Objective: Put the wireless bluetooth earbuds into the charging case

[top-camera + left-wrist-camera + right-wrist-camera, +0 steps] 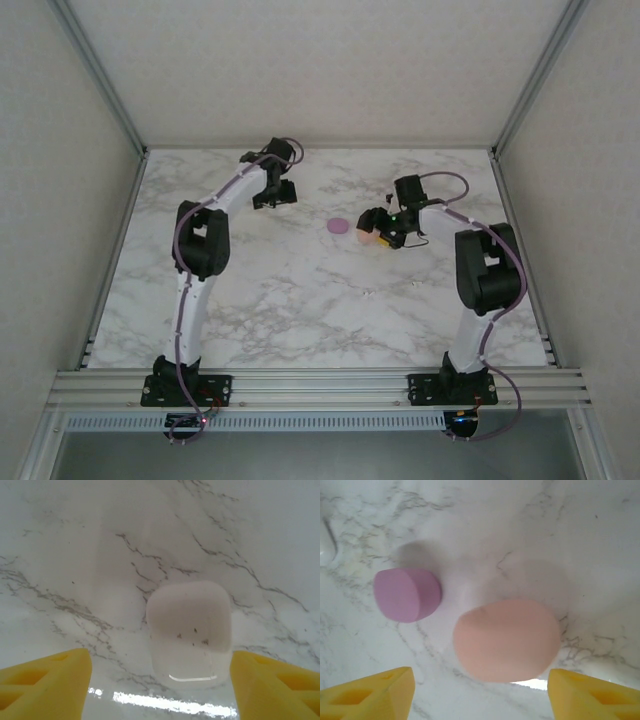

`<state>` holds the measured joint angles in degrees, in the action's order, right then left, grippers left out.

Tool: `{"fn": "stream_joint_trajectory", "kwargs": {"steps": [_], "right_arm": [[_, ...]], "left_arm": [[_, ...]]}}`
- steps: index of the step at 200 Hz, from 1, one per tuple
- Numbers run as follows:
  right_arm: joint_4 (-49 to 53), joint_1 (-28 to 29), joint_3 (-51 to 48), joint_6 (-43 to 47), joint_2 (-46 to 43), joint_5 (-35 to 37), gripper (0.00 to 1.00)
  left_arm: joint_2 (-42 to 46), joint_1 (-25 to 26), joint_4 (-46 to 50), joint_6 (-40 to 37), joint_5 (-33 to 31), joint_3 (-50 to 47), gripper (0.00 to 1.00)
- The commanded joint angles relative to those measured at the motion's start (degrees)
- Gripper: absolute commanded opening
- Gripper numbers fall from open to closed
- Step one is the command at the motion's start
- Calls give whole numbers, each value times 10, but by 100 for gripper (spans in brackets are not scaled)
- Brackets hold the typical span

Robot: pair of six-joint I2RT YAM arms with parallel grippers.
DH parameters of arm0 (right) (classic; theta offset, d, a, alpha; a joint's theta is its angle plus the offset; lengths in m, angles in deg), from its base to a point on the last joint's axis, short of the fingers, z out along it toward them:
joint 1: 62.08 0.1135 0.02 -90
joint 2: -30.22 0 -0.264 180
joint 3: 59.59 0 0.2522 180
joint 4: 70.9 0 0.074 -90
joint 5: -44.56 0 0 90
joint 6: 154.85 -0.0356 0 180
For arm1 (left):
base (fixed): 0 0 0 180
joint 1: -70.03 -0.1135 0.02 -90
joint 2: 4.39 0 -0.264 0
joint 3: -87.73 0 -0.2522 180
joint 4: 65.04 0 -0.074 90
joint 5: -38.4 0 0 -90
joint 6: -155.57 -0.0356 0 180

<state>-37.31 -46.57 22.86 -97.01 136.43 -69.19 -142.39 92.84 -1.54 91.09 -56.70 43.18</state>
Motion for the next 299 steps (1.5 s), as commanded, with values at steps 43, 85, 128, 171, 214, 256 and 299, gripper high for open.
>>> {"fn": "stream_joint_trajectory", "kwargs": {"steps": [43,85,128,171,214,256,299], "right_arm": [[66,-3,17,27,-92,14,74],[83,-3,7,29,-133,15,74],[85,-3,-19,29,-170,20,74],[78,-3,-56,30,-193,3,74],[88,-2,-82,50,-215,6,74],[80,-1,-108,60,-230,2,74],[82,3,-127,75,-243,1,74]], "left_arm": [[-59,10,72,16,-30,76,68],[-72,15,72,10,-22,80,63],[-65,19,71,12,-22,71,50],[-12,32,51,49,-9,-7,45],[159,71,-57,206,43,-280,47],[276,145,-135,412,36,-480,49],[292,207,-146,533,48,-528,59]]}}
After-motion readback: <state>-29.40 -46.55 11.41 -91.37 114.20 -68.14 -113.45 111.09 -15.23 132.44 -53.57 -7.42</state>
